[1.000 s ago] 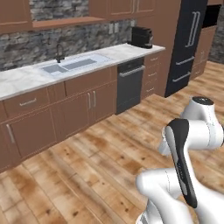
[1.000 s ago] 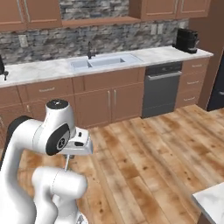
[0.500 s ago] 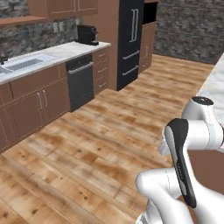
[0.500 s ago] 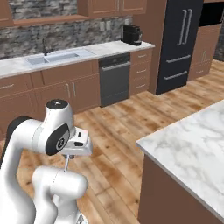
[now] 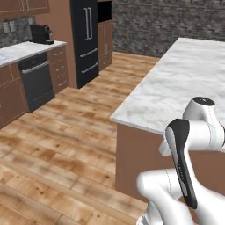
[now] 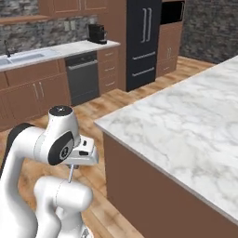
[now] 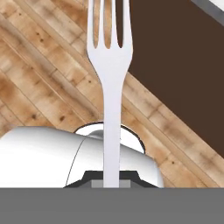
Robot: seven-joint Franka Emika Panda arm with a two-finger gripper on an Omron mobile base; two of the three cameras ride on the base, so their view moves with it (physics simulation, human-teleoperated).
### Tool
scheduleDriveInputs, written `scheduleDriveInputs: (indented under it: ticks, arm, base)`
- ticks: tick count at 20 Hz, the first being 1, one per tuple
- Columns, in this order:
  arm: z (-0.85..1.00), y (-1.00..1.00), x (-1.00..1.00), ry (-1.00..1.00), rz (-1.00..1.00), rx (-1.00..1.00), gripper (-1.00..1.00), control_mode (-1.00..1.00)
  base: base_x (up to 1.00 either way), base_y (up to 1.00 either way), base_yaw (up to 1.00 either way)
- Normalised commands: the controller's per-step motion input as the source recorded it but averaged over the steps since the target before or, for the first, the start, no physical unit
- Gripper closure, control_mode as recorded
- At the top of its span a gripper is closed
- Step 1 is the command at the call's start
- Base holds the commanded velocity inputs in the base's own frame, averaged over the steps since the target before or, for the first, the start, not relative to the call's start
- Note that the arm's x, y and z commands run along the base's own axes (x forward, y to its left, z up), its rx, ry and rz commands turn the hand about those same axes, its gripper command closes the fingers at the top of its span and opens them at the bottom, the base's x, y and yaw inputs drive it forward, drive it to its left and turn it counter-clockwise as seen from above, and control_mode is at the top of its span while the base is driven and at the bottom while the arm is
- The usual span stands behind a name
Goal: Take the fork and place it on the left side of the plate. Then take the spoon and place it on the right side of the plate. Make sure they're directly next to the plate.
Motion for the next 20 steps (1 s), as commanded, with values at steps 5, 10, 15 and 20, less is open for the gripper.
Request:
scheduleDriveInputs:
  ticks: [5,10,15,20]
  arm:
    - [0.0,0.0,0.0,0.0,0.0,0.0,1.0,1.0]
    - [0.0,0.0,0.0,0.0,0.0,0.0,1.0,1.0]
    - [0.0,0.0,0.0,0.0,0.0,0.0,1.0,1.0]
    - [0.0,0.0,0.0,0.0,0.0,0.0,1.0,1.0]
  base:
    - [-0.51,-1.0,-0.25]
    - [-0.46,-1.0,-0.19]
    - [-0.37,-1.0,-0.15]
    - [0.0,-1.0,-0.08]
